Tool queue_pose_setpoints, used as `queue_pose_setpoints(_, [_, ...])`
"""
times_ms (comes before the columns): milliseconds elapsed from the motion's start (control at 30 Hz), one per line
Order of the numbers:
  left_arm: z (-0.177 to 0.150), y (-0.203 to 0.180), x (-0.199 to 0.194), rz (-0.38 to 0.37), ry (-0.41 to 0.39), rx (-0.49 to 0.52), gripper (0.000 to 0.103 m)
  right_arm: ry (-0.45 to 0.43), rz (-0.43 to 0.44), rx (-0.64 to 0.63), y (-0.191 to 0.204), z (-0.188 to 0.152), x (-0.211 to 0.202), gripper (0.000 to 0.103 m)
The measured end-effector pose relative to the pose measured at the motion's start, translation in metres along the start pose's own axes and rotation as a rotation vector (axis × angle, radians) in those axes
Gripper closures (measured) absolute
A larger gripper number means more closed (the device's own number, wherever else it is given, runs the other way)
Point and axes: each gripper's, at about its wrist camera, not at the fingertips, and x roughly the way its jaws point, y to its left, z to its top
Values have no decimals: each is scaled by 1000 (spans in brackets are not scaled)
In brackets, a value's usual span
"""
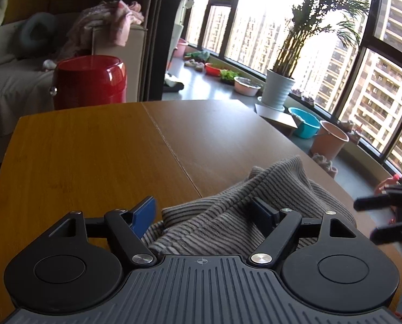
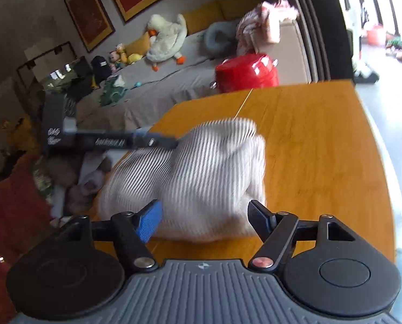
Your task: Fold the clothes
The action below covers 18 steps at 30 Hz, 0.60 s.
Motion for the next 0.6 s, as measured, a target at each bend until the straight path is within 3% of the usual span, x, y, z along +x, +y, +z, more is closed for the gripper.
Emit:
queue_pose_setpoints(133, [21,8,-2,-3,-30,-14,22,89,68,135,-5,-13,28,31])
queue_pose_setpoints(200, [23,11,9,11,2,0,22,82,105,223,-11,-7,41,33])
queue_pose_setpoints(300, [11,19,24,20,71,-7,24,79,61,284,-23,11,56,33])
queue_pose_setpoints(400, [-6,36,23,18,96,-94,28,42,-20,200,-27,38,61,33])
queue_pose_setpoints(500, [-17,58,11,-41,99,-264,37,-21,-133,59,-26,68,66,33])
queue_pose_setpoints(600, [-32,55,-1,-134,105,-346,38,-67,-253,-72,-23,90,78,32])
